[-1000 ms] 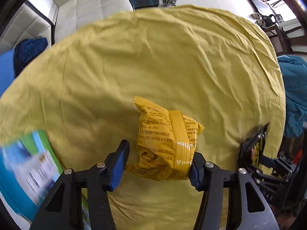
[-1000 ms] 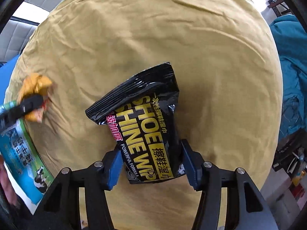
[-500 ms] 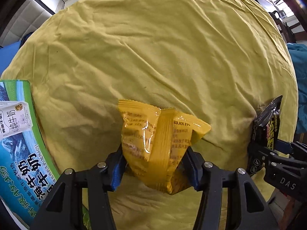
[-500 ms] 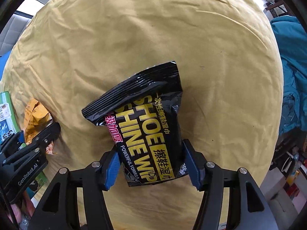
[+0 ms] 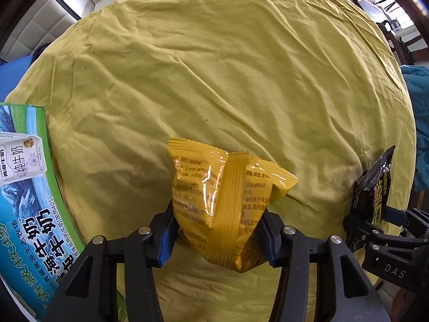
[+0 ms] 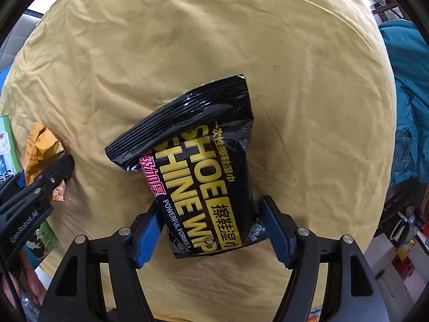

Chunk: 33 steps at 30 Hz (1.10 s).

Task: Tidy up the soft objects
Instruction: 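Grasp the yellow snack bag with the left gripper while the right grasps the black wipes packet, then lower the yellow bag with the left gripper while the right lowers the wipes packet into the box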

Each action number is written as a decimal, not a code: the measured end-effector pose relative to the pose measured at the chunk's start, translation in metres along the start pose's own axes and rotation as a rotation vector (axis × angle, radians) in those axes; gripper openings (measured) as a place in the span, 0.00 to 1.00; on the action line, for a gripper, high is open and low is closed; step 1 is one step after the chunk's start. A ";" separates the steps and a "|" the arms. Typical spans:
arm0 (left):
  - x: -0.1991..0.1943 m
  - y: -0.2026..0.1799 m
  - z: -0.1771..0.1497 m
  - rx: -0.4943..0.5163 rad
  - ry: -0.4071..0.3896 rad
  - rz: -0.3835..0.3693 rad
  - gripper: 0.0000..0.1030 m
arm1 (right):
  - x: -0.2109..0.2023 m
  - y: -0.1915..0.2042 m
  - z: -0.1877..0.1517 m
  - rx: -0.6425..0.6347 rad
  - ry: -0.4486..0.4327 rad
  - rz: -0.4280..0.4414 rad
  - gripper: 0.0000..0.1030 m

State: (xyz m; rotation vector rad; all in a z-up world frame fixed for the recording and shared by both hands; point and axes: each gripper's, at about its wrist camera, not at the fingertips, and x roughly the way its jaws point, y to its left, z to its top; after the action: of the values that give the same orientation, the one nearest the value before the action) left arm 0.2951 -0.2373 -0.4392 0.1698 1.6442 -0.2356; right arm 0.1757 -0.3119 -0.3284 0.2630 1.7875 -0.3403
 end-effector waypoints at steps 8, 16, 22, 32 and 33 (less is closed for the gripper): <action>-0.009 0.002 -0.012 -0.017 0.001 -0.012 0.36 | -0.007 0.015 -0.024 0.004 -0.067 -0.013 0.53; -0.029 0.000 -0.033 -0.022 -0.032 -0.065 0.35 | -0.039 0.019 -0.050 0.024 -0.108 0.046 0.52; -0.059 0.005 -0.049 -0.028 -0.080 -0.102 0.35 | -0.073 0.026 -0.070 0.020 -0.140 0.099 0.52; -0.150 0.068 -0.089 -0.085 -0.180 -0.202 0.35 | -0.135 0.106 -0.121 -0.086 -0.211 0.275 0.51; -0.160 0.080 -0.095 -0.094 -0.192 -0.206 0.35 | -0.142 0.118 -0.127 -0.102 -0.218 0.291 0.51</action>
State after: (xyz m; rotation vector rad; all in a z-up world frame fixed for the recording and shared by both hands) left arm 0.2377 -0.1307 -0.2768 -0.0925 1.4782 -0.3209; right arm 0.1363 -0.1551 -0.1733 0.3927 1.5217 -0.0667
